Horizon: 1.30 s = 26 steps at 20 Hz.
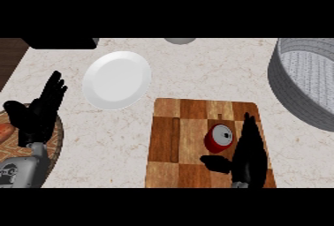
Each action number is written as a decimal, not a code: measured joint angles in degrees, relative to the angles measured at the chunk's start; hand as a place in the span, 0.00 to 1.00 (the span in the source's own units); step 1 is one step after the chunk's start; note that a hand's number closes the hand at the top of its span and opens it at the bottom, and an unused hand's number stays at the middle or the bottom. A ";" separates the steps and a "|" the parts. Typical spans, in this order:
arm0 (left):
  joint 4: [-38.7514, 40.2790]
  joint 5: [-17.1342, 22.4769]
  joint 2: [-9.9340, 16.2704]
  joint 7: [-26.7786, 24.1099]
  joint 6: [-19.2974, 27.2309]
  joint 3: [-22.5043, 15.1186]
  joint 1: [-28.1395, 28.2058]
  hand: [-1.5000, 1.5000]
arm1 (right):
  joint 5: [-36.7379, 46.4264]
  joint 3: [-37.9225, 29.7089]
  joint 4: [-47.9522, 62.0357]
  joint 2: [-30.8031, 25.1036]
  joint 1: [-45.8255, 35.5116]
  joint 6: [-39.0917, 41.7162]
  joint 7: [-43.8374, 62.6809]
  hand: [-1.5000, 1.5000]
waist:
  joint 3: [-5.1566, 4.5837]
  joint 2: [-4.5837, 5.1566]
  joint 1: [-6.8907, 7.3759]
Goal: Pick the can from the cutting board and place it in the basket
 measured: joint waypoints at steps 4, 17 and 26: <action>-1.17 -0.03 0.04 1.13 -0.48 0.57 0.26 0.50 | -0.52 0.08 2.30 0.00 -1.69 -0.75 0.14 0.00 | 0.01 0.00 0.04; -2.26 -2.33 -1.73 2.92 0.33 0.57 -1.01 0.50 | -7.48 0.22 7.57 -0.09 -2.16 -0.74 -3.99 1.00 | -0.28 -0.39 -0.10; -2.66 -1.91 -1.30 2.74 -1.53 1.97 -0.31 0.50 | -11.00 0.72 12.45 -0.89 -5.11 -4.99 -6.01 1.00 | -0.62 -0.76 -0.27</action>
